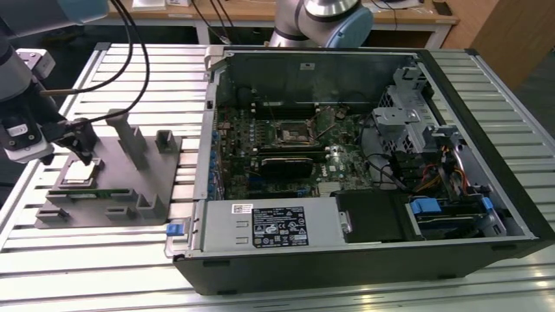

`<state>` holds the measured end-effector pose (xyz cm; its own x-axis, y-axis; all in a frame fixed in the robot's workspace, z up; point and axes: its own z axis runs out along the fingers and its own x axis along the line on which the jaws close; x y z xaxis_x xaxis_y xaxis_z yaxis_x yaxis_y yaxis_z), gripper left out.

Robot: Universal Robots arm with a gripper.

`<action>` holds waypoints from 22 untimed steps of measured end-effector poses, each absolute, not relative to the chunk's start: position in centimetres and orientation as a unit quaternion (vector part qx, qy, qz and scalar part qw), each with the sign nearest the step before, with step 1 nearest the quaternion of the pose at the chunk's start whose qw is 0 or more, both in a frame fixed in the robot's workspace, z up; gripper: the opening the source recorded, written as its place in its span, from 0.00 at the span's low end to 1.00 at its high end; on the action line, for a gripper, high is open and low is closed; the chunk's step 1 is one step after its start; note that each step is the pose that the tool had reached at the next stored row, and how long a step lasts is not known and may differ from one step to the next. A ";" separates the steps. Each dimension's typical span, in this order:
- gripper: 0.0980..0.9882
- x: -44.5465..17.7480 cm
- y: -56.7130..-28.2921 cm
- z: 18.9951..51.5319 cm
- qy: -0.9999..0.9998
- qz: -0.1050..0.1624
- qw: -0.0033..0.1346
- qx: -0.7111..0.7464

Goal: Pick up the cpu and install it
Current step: 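Pick up the cpu and move it towards the insertion slot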

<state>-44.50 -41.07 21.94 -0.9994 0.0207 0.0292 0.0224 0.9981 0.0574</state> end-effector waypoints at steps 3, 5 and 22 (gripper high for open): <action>0.68 -44.5 -41.1 21.6 -0.999 -0.029 0.014 -0.011; 0.68 -44.5 -41.1 21.4 -0.999 -0.029 0.014 -0.011; 0.68 -44.5 -41.1 19.5 -0.999 -0.029 0.014 -0.011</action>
<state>-44.52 -41.09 19.52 -0.9993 0.0217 0.0293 0.0233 0.9981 0.0574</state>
